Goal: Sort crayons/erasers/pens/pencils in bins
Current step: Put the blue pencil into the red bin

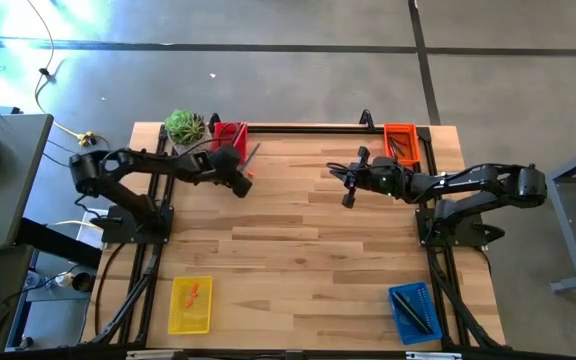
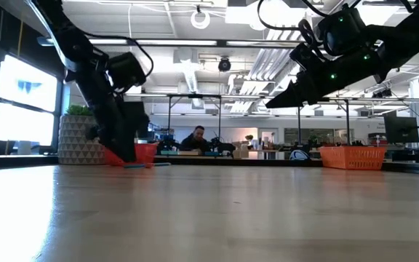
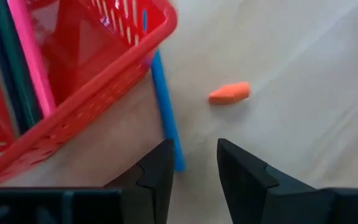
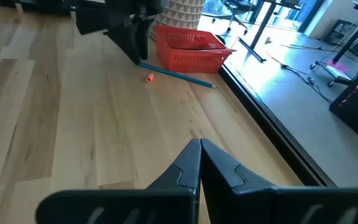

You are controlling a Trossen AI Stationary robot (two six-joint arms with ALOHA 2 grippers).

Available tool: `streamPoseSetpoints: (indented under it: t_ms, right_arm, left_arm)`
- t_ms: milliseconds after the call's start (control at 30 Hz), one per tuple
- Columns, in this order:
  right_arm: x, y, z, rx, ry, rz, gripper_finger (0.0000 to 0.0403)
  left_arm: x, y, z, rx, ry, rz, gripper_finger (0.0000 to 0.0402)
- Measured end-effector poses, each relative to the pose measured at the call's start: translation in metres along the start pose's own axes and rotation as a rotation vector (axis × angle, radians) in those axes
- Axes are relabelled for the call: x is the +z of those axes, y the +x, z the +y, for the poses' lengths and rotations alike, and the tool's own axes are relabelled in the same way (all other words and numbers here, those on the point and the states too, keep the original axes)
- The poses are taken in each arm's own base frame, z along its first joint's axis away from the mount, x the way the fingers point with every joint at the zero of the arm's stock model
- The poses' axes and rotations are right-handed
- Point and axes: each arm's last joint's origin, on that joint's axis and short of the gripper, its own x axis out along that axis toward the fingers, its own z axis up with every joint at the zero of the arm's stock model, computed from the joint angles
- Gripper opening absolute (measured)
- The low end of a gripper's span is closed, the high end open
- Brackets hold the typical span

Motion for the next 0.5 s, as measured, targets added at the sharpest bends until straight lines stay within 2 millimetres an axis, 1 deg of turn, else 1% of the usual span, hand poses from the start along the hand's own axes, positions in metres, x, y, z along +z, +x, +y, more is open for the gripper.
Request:
streamPoseSetpoints:
  t_ms: [167,300,400,500]
  right_arm:
    - [0.000,0.000,0.000,0.000,0.000,0.000,0.0000]
    - [0.000,0.000,0.000,0.000,0.000,0.000,0.0000]
    - [0.000,0.000,0.000,0.000,0.000,0.000,0.0000]
    - [0.000,0.000,0.000,0.000,0.000,-0.001,0.0000]
  left_arm:
    - [-0.002,0.013,0.000,0.060,0.002,-0.002,0.0121]
    - [-0.002,0.015,0.000,0.057,0.004,0.002,0.0119]
    - [-0.003,0.015,-0.001,0.029,0.008,0.019,0.0104]
    - [-0.005,0.014,-0.004,-0.001,0.035,0.050,0.0076]
